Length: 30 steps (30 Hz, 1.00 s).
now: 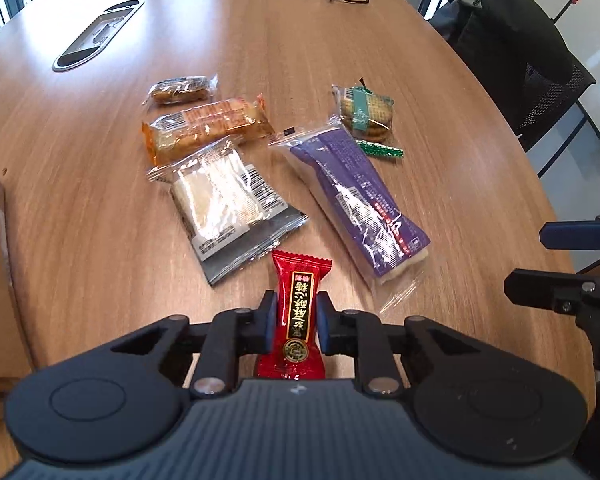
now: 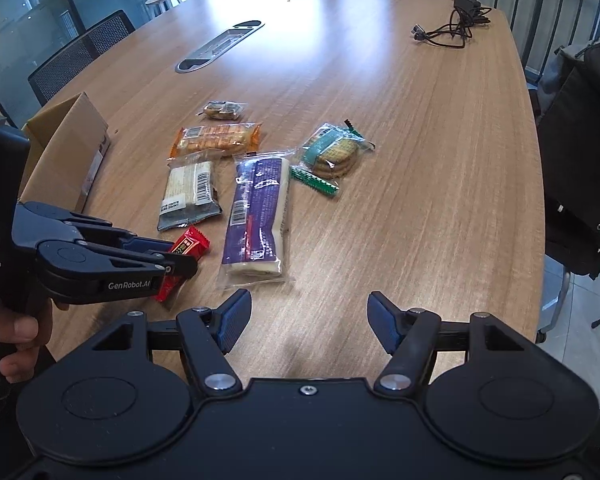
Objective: Organize snacks
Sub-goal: 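Grasp the red bar with the left gripper while the right gripper grasps the purple long pack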
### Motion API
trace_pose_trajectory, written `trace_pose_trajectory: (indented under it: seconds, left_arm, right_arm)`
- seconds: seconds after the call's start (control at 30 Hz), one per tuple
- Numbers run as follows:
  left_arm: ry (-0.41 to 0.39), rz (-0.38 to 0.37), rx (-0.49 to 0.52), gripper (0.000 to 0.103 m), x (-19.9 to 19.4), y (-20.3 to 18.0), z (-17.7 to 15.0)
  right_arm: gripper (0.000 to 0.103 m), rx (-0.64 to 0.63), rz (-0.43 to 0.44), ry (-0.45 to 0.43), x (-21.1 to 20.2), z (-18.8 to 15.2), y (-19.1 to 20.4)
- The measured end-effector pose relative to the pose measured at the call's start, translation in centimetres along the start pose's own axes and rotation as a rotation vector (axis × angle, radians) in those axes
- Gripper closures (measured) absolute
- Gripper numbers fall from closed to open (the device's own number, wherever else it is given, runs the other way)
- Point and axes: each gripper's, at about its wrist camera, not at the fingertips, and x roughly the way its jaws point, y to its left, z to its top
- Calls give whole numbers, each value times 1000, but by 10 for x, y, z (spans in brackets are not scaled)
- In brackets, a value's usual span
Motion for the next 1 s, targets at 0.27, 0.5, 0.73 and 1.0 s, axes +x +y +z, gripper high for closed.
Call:
trace_pose_trajectory:
  seconds: [0.27,0.5,0.73,1.0]
  left_arm:
    - [14,0,-71,84,-8,19,-8]
    - [17,25,-118,84,-13,39,-11]
    - [23,57,-61,80,-12,36,-12]
    - [14,54,-67,84,-13,41,-15]
  right_arm:
    - [39,-21,7,-3,2,8,9]
    - [39,-37,7,-9,3,17,14]
    - [39,-53,9,-2,7,20,21]
    - [39,-40,7,-11,9,22,19]
